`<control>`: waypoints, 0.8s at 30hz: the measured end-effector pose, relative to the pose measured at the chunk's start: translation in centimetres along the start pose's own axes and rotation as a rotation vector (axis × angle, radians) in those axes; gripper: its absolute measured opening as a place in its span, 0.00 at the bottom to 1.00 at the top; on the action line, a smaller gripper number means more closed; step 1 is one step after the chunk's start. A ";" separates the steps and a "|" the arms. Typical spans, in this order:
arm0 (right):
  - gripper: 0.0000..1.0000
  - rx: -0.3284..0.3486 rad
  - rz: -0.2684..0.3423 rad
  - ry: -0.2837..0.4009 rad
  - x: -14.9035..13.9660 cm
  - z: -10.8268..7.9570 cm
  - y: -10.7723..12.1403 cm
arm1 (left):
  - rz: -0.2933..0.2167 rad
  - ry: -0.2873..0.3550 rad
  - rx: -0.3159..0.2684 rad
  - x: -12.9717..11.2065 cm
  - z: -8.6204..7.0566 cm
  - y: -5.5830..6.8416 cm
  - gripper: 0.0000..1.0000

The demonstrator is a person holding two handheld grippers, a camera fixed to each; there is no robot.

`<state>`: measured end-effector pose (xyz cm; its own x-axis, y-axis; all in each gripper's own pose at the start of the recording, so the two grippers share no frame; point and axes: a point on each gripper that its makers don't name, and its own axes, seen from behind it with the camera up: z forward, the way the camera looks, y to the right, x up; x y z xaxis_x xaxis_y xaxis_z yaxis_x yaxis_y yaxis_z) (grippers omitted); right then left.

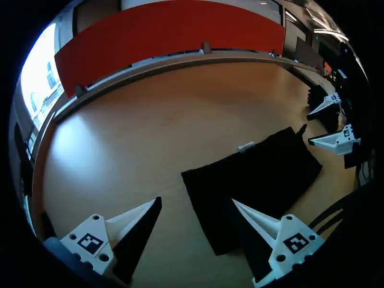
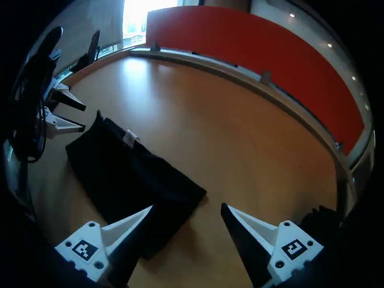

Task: Fold towel

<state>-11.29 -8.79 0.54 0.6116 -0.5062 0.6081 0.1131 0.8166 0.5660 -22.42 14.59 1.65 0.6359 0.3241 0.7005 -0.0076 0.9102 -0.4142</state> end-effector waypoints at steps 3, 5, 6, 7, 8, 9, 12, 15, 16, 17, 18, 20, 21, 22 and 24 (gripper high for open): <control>1.00 0.001 0.000 0.001 -0.1 -0.2 -0.1 | 0.001 0.002 0.000 0.0 -0.3 0.0 0.97; 1.00 0.002 0.001 0.003 -0.1 -0.4 -0.2 | 0.002 0.004 -0.001 -0.1 -0.5 0.0 0.97; 1.00 0.002 0.001 0.004 -0.1 -0.5 -0.3 | 0.001 0.005 -0.001 -0.1 -0.6 0.0 0.97; 1.00 0.003 0.002 0.004 -0.2 -0.6 -0.4 | -0.002 0.005 0.000 -0.2 -0.8 0.0 0.97; 1.00 0.003 0.003 0.005 -0.3 -0.7 -0.5 | -0.004 0.006 0.000 -0.3 -1.0 0.0 0.97; 1.00 0.005 0.004 0.005 -0.3 -0.9 -0.7 | -0.008 0.006 0.000 -0.4 -1.1 0.0 0.97; 1.00 0.012 0.006 0.008 -0.6 -1.4 -1.3 | -0.022 0.007 -0.003 -0.9 -1.7 0.1 0.97; 1.00 0.014 0.004 0.008 -1.1 -1.9 -1.8 | -0.032 0.006 -0.004 -1.5 -2.4 0.3 0.97; 1.00 0.014 0.003 0.008 -1.3 -2.1 -2.0 | -0.033 0.005 -0.002 -1.8 -2.6 0.3 0.97; 1.00 0.015 0.003 0.008 -1.5 -2.3 -2.2 | -0.035 0.005 -0.001 -2.1 -2.8 0.3 0.97; 1.00 0.015 0.004 0.009 -1.7 -2.5 -2.4 | -0.037 0.004 0.000 -2.4 -3.1 0.4 0.97; 1.00 0.015 0.008 0.011 -2.0 -3.0 -2.8 | -0.042 0.002 0.002 -3.0 -3.6 0.5 0.97; 1.00 0.015 0.012 0.013 -2.2 -3.2 -3.0 | -0.046 0.001 0.003 -3.3 -3.8 0.5 0.97; 1.00 0.014 0.016 0.015 -2.3 -3.4 -3.2 | -0.050 0.001 0.004 -3.6 -4.1 0.6 0.97; 1.00 0.014 0.024 0.019 -2.7 -3.9 -3.6 | -0.060 0.000 0.005 -4.2 -4.5 0.7 0.97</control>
<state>-10.31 -9.28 -5.25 0.6288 -0.4813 0.6108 0.0875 0.8242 0.5594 -21.60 12.66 -4.20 0.6351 0.2686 0.7242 0.0265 0.9294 -0.3680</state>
